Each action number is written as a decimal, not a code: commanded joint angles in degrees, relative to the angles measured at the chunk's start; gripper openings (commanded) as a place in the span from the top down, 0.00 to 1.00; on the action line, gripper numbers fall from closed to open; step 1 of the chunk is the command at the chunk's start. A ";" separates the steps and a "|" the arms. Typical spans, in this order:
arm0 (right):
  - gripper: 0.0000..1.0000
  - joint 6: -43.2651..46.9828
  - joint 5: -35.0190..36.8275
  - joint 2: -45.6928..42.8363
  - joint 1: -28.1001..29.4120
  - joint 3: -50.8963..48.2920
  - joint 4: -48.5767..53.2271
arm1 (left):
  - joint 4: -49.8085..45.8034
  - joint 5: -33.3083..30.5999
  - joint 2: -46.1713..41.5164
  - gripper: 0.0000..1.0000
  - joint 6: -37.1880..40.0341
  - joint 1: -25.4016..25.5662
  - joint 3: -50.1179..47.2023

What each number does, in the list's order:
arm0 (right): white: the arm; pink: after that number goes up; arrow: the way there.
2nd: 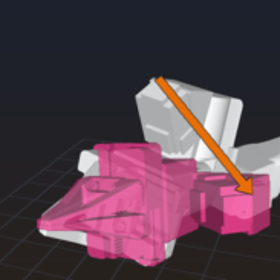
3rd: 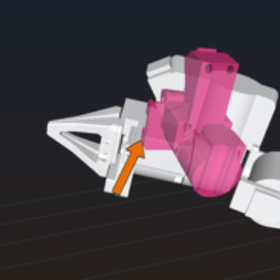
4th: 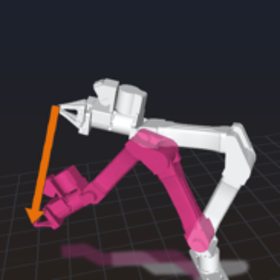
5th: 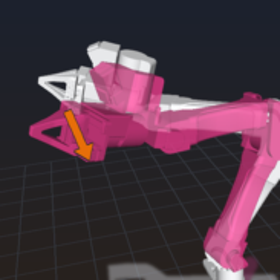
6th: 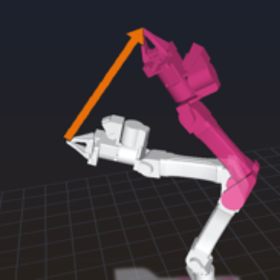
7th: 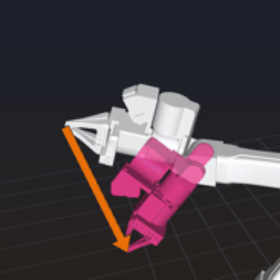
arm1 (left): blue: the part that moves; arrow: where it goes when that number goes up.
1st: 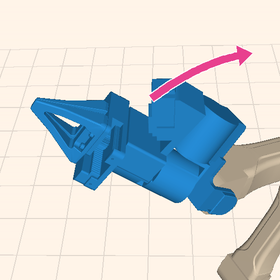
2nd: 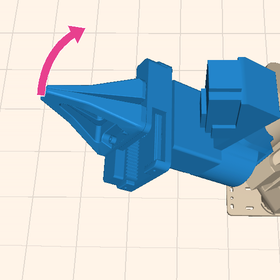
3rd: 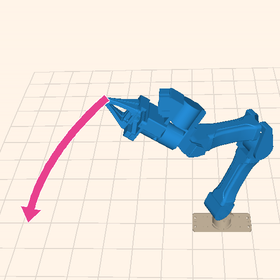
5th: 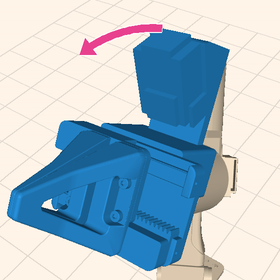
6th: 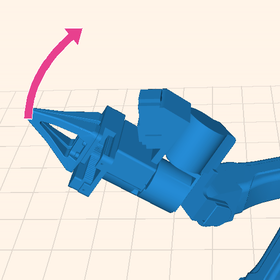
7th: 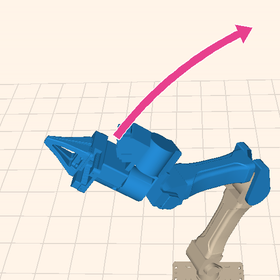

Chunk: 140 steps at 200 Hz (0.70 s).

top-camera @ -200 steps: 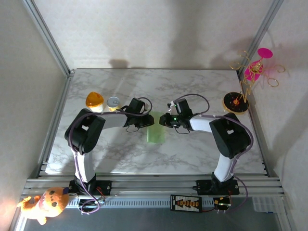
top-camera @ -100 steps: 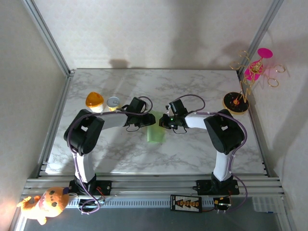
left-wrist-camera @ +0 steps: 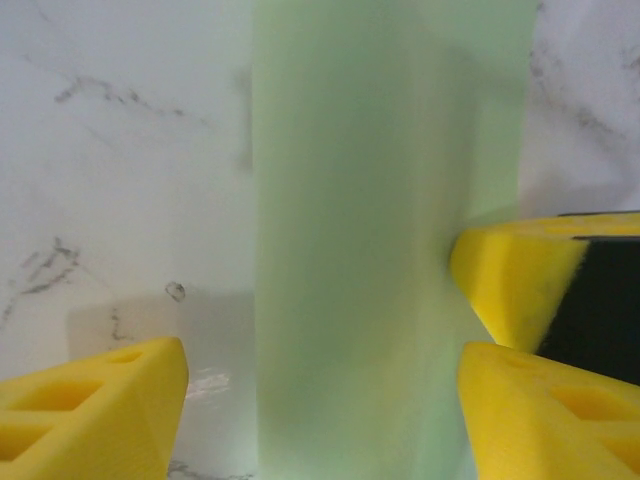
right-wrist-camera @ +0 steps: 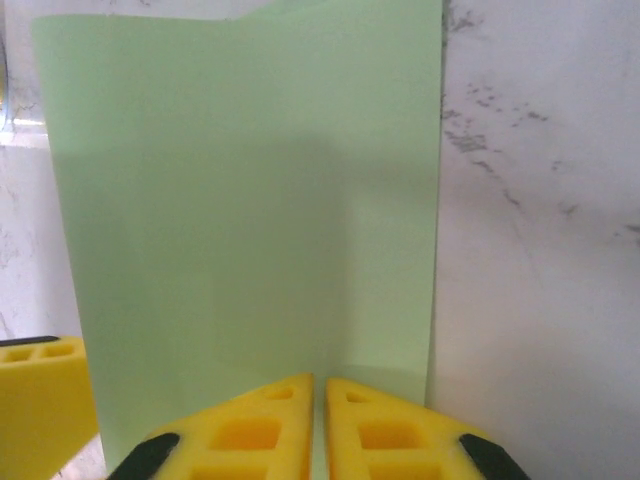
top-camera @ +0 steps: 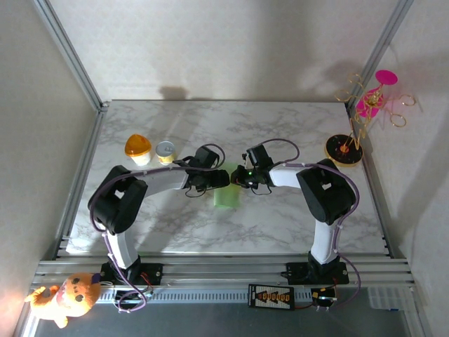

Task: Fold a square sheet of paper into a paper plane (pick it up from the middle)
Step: First fold in half a square sheet of paper at the center of the table.

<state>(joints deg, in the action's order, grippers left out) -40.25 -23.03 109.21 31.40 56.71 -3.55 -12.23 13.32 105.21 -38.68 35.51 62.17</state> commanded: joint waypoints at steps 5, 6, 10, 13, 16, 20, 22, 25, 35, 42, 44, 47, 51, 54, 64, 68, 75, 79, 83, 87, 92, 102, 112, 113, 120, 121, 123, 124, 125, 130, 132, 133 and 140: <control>0.83 -1.02 0.87 1.09 0.34 -0.63 1.76 | -3.51 -3.07 3.00 0.33 -0.30 0.70 2.11; 0.83 -1.04 0.88 1.00 0.34 -0.63 1.73 | -3.55 -3.14 3.08 0.34 -0.33 0.70 2.14; 0.82 -1.12 0.86 0.65 0.27 -0.63 1.66 | -3.67 -3.36 3.34 0.35 -0.43 0.70 2.19; 0.80 -1.23 0.88 0.38 0.23 -0.63 1.58 | -3.83 -3.53 3.52 0.36 -0.51 0.73 2.22; 0.79 -1.31 0.88 0.06 0.13 -0.59 1.49 | -3.85 -3.68 3.71 0.37 -0.57 0.71 2.20; 0.77 -1.44 0.95 -0.26 -0.01 -0.48 1.45 | -3.93 -3.92 3.85 0.38 -0.67 0.79 2.17; 0.75 -1.48 1.01 -0.52 -0.13 -0.46 1.44 | -3.92 -4.05 3.95 0.39 -0.69 0.79 2.12; 0.74 -1.56 1.06 -0.79 -0.33 -0.35 1.40 | -3.96 -4.27 4.15 0.40 -0.78 0.79 2.04; 0.72 -1.98 1.14 -1.93 -0.99 -0.20 1.11 | -4.14 -5.36 4.54 0.43 -1.18 0.77 1.75; 0.70 -2.13 1.05 -2.99 -1.47 -0.11 0.65 | -4.12 -5.86 4.80 0.45 -1.39 0.72 1.52; 0.69 -2.12 1.05 -3.25 -1.59 -0.11 0.54 | -4.05 -5.99 4.87 0.46 -1.46 0.71 1.39; 0.68 -2.15 1.05 -3.72 -1.82 -0.11 0.36 | -3.98 -6.21 4.96 0.47 -1.55 0.72 1.23; 0.67 -2.12 1.05 -4.25 -1.98 -0.11 0.17 | -3.92 -6.47 5.08 0.48 -1.70 0.75 1.05; 0.66 -2.04 1.04 -4.67 -2.16 -0.15 -0.01 | -3.79 -6.66 5.11 0.49 -1.81 0.75 0.84; 0.64 -1.72 1.24 -6.16 -2.53 -0.48 -0.51 | -3.32 -7.68 5.33 0.52 -2.42 0.77 -0.01; 0.63 -1.47 1.47 -6.68 -2.65 -0.68 -0.65 | -2.94 -7.99 5.37 0.53 -2.65 0.71 -0.50; 0.63 -1.10 2.17 -7.50 -2.90 -1.12 -0.83 | -2.27 -8.40 5.51 0.55 -3.01 0.70 -1.34; 0.62 -0.96 2.54 -7.97 -3.02 -1.51 -0.92 | -2.11 -8.55 5.61 0.55 -3.09 0.56 -1.69; 0.62 -0.83 2.97 -8.31 -3.12 -1.86 -0.93 | -1.95 -8.75 5.76 0.56 -3.24 0.53 -1.99; 0.62 -0.75 3.21 -8.66 -3.33 -2.21 -1.01 | -2.00 -9.10 5.94 0.57 -3.33 0.53 -2.25; 0.62 -0.56 3.46 -9.07 -3.57 -2.67 -1.10 | -2.05 -9.38 6.20 0.57 -3.46 0.44 -2.46; 0.62 -0.29 4.20 -9.80 -3.88 -3.45 -0.94 | -2.32 -9.63 6.56 0.59 -3.60 0.44 -2.73; 0.61 -0.02 4.97 -10.52 -4.15 -4.33 -0.76 | -2.35 -9.37 6.75 0.60 -3.28 0.44 -2.93; 0.61 0.03 5.03 -10.60 -4.19 -4.37 -0.76 | -2.35 -9.37 6.76 0.60 -3.22 0.44 -2.93; 0.61 0.25 5.33 -10.91 -4.28 -4.82 -0.75 | -2.73 -9.81 6.76 0.60 -2.85 0.40 -3.10; 0.61 0.30 5.35 -10.97 -4.30 -4.88 -0.75 | -2.72 -9.90 6.76 0.60 -2.78 0.37 -3.10; 0.61 0.33 5.40 -11.06 -4.32 -5.04 -0.75 | -2.82 -10.07 6.72 0.61 -2.63 0.36 -3.11; 0.61 0.34 5.42 -11.05 -4.32 -5.08 -0.80 | -2.86 -10.11 6.79 0.61 -2.54 0.36 -3.11; 0.61 0.39 5.44 -11.09 -4.33 -5.14 -0.82 | -2.92 -10.18 6.82 0.61 -2.41 0.35 -3.11; 0.61 0.64 5.40 -11.05 -4.33 -5.28 -0.84 | -3.26 -10.33 6.84 0.62 -2.02 0.30 -3.11; 0.62 0.73 5.37 -11.04 -4.28 -5.40 -0.84 | -3.38 -10.33 6.94 0.62 -1.86 0.19 -3.07; 0.61 0.76 5.37 -11.04 -4.26 -5.39 -0.80 | -3.40 -10.33 6.94 0.62 -1.76 0.18 -3.04; 0.61 0.94 5.08 -10.74 -4.35 -5.31 -0.69 | -3.79 -10.17 7.15 0.63 -1.10 0.02 -3.02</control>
<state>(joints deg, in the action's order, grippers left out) -41.10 -19.27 99.13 27.38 52.73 -4.86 -14.00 6.83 107.20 -41.19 35.99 62.33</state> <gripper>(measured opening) 0.385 0.384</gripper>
